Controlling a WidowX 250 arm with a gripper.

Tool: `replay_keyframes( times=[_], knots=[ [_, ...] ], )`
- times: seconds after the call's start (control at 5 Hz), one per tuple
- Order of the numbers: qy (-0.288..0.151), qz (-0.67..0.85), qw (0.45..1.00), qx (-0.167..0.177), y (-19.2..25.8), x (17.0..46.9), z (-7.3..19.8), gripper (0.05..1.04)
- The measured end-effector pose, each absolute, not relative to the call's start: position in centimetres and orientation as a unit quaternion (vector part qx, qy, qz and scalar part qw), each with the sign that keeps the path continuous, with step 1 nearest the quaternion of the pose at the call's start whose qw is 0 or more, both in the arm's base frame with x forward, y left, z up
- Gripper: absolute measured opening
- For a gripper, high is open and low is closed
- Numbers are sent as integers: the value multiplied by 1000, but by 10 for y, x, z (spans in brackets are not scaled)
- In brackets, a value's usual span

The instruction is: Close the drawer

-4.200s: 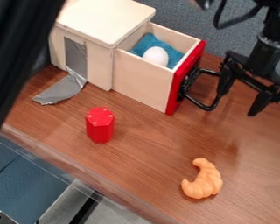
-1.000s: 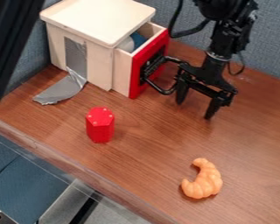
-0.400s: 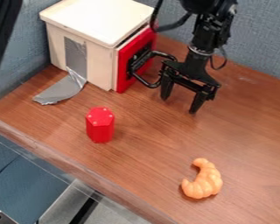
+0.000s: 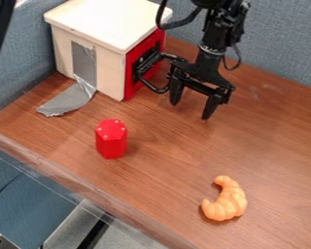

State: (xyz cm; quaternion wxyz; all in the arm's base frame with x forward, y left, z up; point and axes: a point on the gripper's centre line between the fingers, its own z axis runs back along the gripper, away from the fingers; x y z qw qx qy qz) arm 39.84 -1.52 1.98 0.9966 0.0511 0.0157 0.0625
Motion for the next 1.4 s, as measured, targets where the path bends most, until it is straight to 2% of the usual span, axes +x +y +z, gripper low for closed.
replay_keyframes(
  times=[0.6, 1.0, 1.4],
  knots=[
    [25, 57, 998, 22, -20, 394, 20, 998],
    [2, 18, 1000, 0, -54, 376, 57, 998],
    [-26, 17, 999, -7, -46, 348, 97, 998]
  ],
)
